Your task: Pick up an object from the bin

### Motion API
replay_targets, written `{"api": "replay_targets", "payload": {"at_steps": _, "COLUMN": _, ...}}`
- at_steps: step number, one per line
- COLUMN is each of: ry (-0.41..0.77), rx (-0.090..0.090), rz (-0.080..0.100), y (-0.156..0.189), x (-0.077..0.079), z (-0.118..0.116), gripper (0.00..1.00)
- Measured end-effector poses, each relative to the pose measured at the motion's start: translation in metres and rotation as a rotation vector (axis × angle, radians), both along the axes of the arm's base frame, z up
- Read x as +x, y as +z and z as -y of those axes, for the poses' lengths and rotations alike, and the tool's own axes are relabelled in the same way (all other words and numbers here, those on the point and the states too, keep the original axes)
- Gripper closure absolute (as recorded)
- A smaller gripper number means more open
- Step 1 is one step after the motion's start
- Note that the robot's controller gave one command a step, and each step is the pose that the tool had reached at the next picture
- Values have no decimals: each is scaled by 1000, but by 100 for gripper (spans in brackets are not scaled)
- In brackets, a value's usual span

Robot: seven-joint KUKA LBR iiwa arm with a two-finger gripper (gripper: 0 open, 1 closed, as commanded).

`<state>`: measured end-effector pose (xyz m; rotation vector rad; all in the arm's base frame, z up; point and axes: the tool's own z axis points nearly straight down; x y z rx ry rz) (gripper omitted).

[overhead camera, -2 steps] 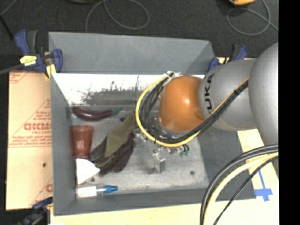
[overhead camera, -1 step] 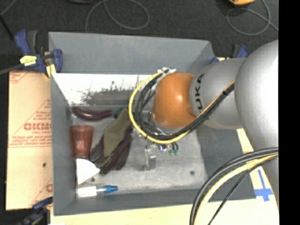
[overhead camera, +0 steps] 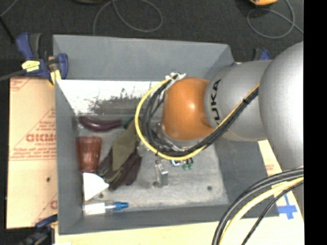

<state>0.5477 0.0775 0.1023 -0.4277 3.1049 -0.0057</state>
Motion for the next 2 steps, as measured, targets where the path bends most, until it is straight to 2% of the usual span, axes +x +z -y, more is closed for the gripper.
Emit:
{"api": "replay_targets", "payload": {"at_steps": 1, "ry": 252, "rx": 0, "rz": 7, "y": 5, "x": 14, "z": -12, "gripper": 0}}
{"api": "replay_targets", "payload": {"at_steps": 2, "ry": 181, "rx": 0, "rz": 7, "y": -14, "x": -22, "z": -27, "gripper": 0}}
